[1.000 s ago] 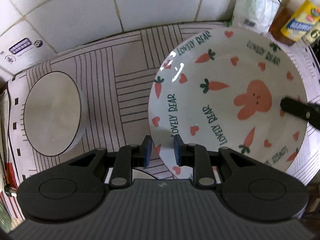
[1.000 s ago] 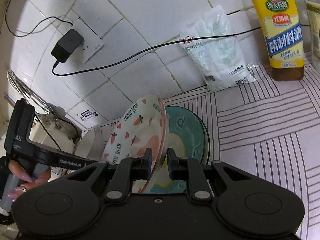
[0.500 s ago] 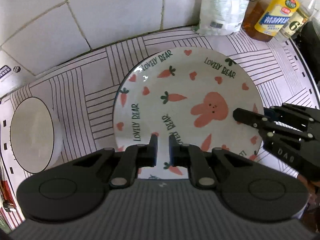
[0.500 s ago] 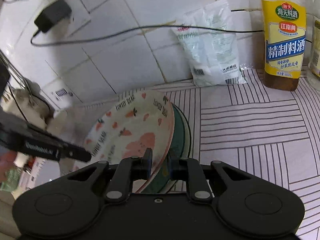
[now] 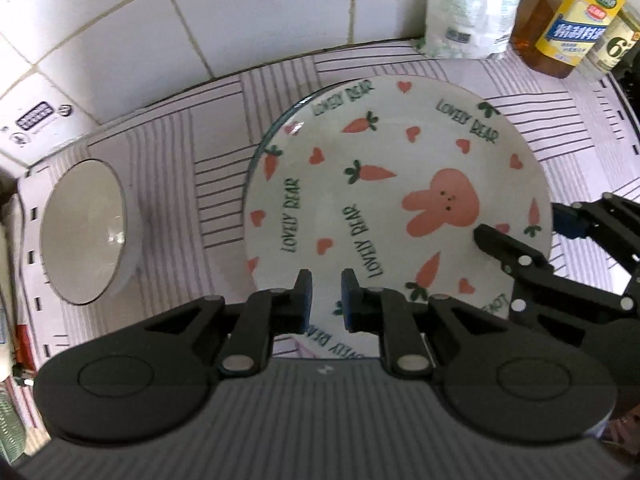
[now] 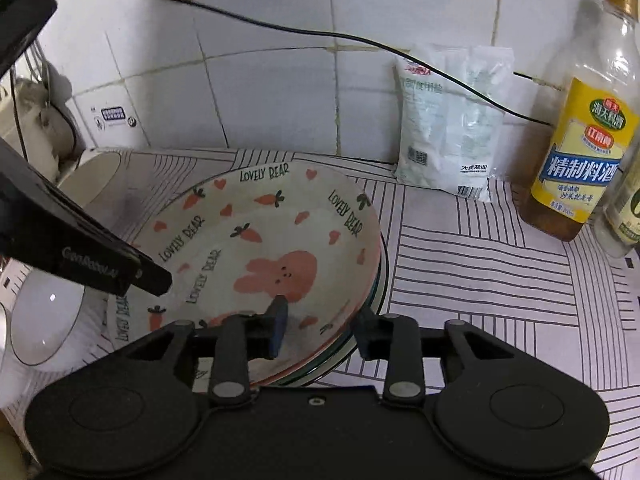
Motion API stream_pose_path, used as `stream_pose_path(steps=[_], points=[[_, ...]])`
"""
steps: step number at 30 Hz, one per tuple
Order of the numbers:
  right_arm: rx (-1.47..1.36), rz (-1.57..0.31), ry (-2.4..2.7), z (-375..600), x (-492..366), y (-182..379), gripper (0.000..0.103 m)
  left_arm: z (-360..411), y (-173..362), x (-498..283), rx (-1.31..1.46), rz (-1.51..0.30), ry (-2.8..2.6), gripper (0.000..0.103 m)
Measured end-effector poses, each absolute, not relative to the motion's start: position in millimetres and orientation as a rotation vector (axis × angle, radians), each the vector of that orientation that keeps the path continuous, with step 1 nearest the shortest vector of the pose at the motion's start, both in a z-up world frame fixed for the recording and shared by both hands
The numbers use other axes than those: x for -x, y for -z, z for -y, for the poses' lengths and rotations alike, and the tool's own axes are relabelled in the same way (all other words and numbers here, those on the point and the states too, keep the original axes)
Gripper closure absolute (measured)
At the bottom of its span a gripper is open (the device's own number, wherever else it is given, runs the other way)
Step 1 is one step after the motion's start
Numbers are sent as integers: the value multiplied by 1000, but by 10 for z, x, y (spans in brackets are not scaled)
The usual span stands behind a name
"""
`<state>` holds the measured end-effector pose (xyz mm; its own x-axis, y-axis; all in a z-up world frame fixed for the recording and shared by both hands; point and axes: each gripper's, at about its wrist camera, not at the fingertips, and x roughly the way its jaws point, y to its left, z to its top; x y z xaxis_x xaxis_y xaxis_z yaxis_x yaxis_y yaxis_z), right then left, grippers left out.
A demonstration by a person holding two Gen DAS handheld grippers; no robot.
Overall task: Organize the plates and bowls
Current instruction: 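Release the bunny plate and raise the left tool away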
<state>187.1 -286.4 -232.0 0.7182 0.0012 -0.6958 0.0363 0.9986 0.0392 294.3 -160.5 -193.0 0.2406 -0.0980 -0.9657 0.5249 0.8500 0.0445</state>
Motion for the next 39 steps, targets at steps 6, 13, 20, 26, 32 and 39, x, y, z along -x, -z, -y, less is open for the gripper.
stream_pose_path(steps=[6,13,20,26,32,39], points=[[-2,-810,112,2831,-1845,2347,60,1455,1726,-2848,-335,-1252,443,79],[-51,-765,131,2825,-1590,2111,60,1245,1400,-2629,-295,-1213,487,70],[-9,-721,190,2611,-1202,1765,39,992,1117,-2300,-321,-1166,539,61],[1,-746,181,2339,-906,1610,30,697,899,-1969,-338,-1124,625,56],[6,-701,176,1991,-558,1487,15,303,772,-1733,-336,-1098,667,49],[67,-621,130,1478,-245,1450,15,-177,761,-1616,-343,-1079,675,31]])
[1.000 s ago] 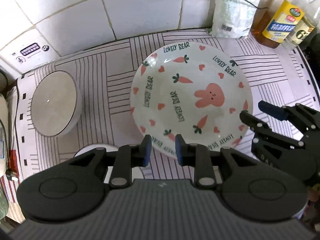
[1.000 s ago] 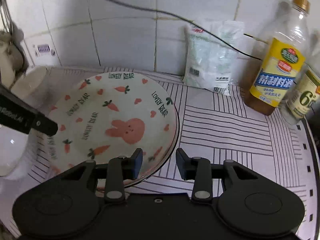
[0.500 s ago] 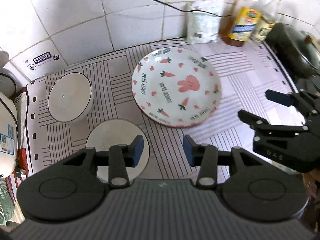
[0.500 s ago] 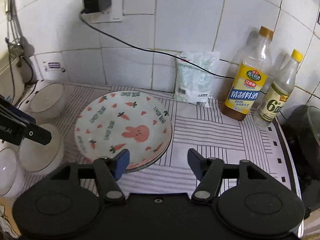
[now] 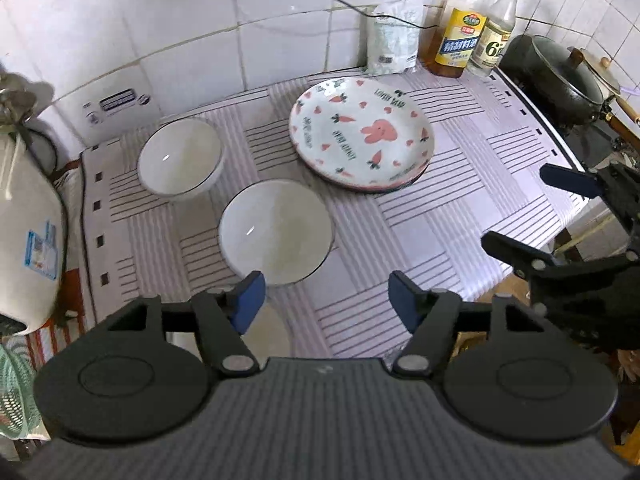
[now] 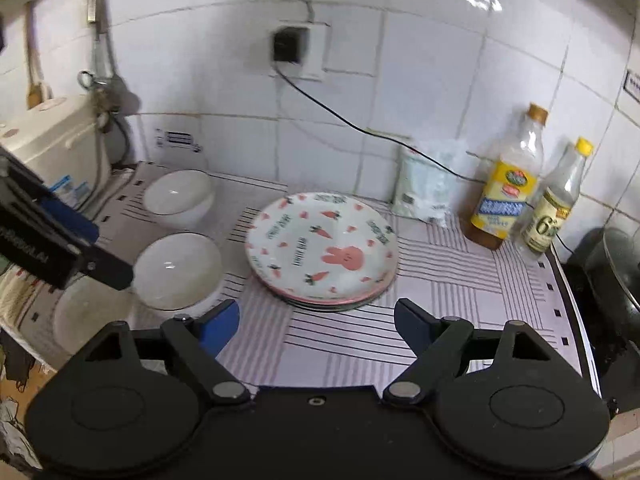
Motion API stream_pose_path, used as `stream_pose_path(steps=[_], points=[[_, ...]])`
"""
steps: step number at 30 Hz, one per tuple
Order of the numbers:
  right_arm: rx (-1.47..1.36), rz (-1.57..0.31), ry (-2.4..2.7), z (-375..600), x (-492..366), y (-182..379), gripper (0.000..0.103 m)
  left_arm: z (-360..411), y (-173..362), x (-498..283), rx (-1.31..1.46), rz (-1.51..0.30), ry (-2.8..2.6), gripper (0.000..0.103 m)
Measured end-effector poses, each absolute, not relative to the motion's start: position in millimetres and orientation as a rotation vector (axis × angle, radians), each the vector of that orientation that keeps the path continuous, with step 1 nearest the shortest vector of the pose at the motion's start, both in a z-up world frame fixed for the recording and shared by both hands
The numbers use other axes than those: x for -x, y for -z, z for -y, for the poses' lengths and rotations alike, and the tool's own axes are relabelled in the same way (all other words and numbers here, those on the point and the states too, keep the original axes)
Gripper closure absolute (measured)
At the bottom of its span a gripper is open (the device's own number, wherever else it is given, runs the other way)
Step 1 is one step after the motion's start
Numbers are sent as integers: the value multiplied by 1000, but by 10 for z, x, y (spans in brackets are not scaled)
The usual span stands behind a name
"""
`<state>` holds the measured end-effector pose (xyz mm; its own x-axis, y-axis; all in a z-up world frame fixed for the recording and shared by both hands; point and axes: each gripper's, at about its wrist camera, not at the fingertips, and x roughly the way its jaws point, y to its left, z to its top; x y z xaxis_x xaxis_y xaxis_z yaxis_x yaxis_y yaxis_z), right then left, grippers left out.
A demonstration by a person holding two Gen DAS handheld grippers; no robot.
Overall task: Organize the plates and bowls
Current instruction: 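Move the left tool to a white bowl and grasp its rim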
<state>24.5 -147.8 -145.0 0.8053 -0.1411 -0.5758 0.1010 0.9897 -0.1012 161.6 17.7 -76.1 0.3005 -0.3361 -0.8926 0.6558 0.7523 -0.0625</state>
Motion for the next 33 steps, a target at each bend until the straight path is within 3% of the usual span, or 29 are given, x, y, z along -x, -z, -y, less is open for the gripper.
stream_pose_path(steps=[5,13,21,29,31,33], points=[[46,-566,64,1182,-151,1472,12,-541,815,-1647,-337,-1071,648,22],[12,-534,5,879,-235,1729,12,-922,990,-1893,-271,-1101,605,21],[-187,-535,1,1029,-755,2194,14,-762,1473,-2410,-213,-1100,597,25],[-330,-638,60,1183,-1336,2638,35,-471,2016,-2859,-226,-1187,590,33],[-356,-652,61,1175,-1389,2688,41,-418,2072,-2885,-228,-1206,595,37],[-377,-677,66,1170,-1436,2718,51,-377,2110,-2890,-227,-1215,603,49]])
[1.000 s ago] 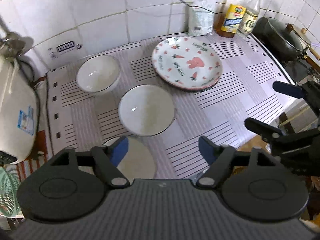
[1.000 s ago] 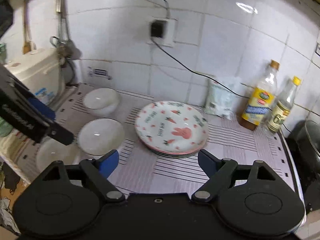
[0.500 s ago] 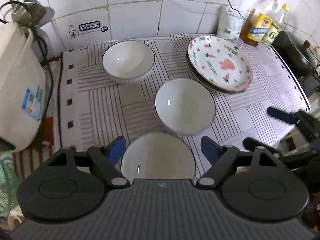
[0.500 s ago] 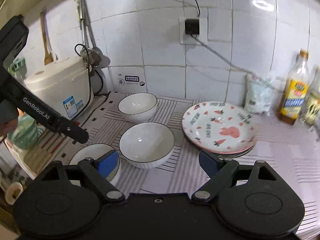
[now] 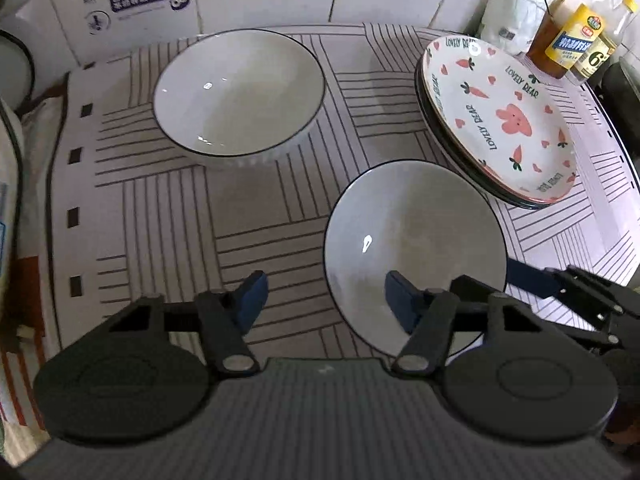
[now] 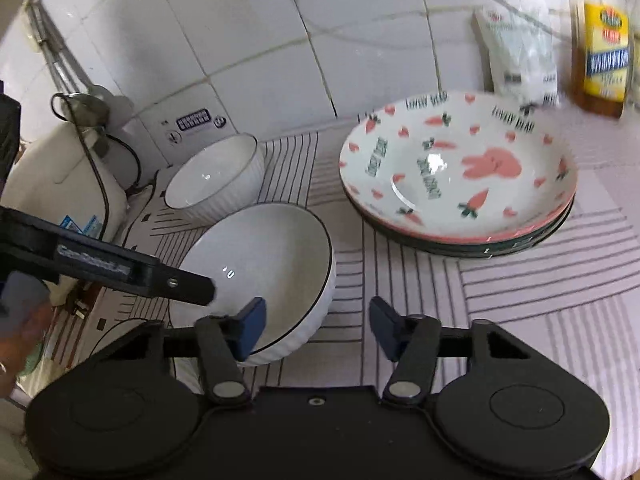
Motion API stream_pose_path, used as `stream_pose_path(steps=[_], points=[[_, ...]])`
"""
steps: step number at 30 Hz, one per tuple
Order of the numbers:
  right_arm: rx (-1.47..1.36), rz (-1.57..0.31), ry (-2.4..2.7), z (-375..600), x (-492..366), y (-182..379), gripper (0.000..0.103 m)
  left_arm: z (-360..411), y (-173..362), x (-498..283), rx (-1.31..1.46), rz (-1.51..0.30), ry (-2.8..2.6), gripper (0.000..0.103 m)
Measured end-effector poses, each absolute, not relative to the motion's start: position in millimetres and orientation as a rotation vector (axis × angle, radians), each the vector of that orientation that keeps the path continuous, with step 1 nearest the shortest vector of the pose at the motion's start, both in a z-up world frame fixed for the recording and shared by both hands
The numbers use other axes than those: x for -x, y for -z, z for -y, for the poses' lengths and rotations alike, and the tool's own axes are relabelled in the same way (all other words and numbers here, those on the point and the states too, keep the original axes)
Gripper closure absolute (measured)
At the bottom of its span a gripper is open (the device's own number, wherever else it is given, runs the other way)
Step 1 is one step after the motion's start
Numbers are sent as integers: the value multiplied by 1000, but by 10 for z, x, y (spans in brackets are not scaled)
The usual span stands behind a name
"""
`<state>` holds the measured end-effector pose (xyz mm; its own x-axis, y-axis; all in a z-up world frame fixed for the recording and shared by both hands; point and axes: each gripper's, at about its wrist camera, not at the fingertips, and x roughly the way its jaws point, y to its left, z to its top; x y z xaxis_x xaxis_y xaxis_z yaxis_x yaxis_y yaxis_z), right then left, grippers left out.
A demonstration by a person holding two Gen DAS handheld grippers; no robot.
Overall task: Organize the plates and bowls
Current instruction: 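Move the left tool to a white bowl and grasp its rim, then lift the white bowl with the left tool toward another white bowl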
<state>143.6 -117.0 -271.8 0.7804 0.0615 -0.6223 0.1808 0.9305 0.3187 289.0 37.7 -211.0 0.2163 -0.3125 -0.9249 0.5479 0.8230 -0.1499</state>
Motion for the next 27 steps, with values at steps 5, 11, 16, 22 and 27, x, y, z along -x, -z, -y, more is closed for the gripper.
stream_pose_path(steps=[5,11,16,22,27], points=[[-450,-696,77,1175,-1500,2723,75,-322,2155,-2886,-199,-1270,596,82],[-408,-715,110,1196,-1470,2650,82,-237,2024,-2782,-216,-1305,600,86],[-441,-689,100,1363,-1226,2543,82,-73,1864,-2554,-236,-1300,629,86],[-393,-680,110,1499,-889,2461,82,144,1768,-2223,-283,-1296,678,86],[-372,-679,119,1637,-668,2468,82,288,1814,-1998,-305,-1311,690,86]])
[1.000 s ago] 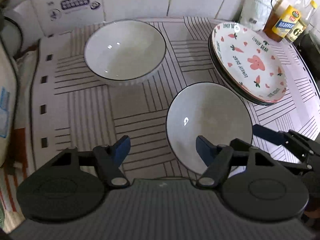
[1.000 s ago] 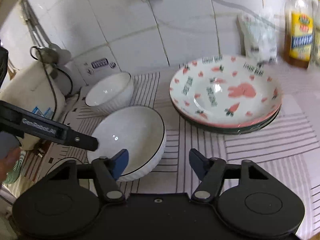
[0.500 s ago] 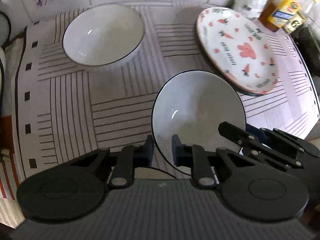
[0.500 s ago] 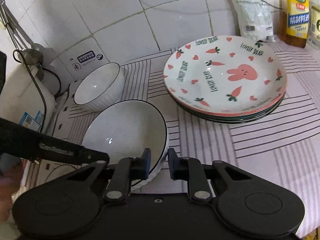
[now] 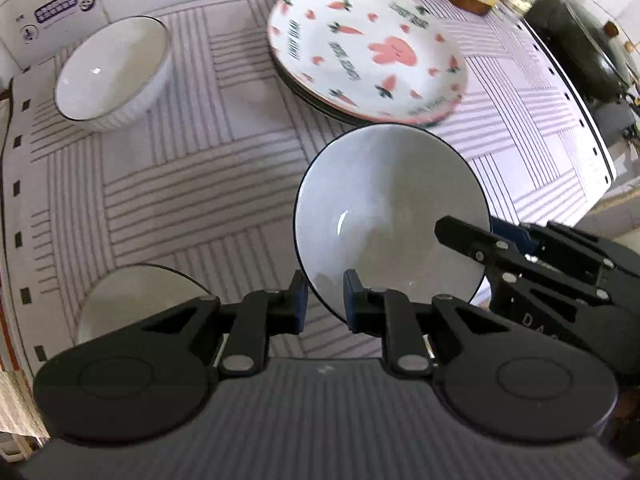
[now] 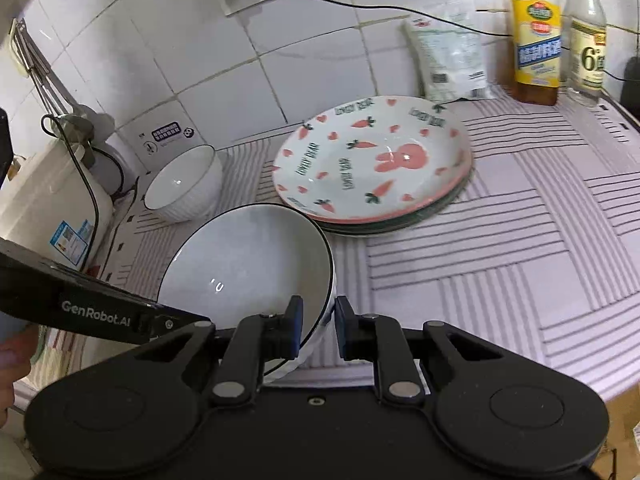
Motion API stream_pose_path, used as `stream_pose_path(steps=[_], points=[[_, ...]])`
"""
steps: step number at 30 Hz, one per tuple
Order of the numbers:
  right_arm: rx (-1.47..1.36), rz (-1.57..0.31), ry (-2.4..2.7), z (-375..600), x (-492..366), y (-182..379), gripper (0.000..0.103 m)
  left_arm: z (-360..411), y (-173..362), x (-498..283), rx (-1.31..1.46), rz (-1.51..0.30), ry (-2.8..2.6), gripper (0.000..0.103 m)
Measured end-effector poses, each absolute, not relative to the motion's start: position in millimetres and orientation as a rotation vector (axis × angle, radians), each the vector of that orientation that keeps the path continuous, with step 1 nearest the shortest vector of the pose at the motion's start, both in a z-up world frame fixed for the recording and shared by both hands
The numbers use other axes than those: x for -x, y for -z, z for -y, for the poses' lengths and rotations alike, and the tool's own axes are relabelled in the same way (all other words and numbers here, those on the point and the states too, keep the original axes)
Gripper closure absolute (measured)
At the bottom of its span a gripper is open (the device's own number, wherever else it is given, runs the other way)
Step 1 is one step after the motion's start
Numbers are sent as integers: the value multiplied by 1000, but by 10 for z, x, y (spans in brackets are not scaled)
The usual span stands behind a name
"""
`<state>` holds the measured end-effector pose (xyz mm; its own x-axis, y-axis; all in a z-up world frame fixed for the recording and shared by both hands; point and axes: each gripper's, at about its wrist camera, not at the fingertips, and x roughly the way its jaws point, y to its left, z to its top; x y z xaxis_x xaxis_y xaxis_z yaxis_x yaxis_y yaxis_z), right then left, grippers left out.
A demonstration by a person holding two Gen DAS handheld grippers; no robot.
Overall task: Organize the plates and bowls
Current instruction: 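Lift the white bowl with the left tool toward another white bowl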
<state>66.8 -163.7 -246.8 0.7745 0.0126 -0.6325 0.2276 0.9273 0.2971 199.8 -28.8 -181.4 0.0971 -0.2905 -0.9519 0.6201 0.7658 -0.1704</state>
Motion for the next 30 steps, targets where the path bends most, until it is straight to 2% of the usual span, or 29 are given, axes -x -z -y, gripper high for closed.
stream_pose_path(steps=[13,16,18,19,22,24,26,30], points=[[-303,-684,156,1780,-544,2696,82,515,2101,-1890,-293,-1379,634,85],[-248,-678,143,1757,-542,2712,83,520,2041,-1849,-306,-1349,617,78],[-217,-663,153,1737,-501,2636,81,492,1937,-1799,-313,-1314,622,66],[-207,-655,152,1729,-471,2590,80,465,1885,-1783,-308,-1303,622,65],[-189,-626,144,1700,-352,2429,68,342,1721,-1752,-280,-1289,628,63],[-170,-613,144,1659,-267,2317,65,248,1616,-1726,-272,-1273,627,62],[-155,-598,136,1594,-176,2214,57,147,1508,-1683,-280,-1255,623,62],[-107,-576,109,1405,-24,2062,51,-34,1367,-1603,-272,-1235,627,59]])
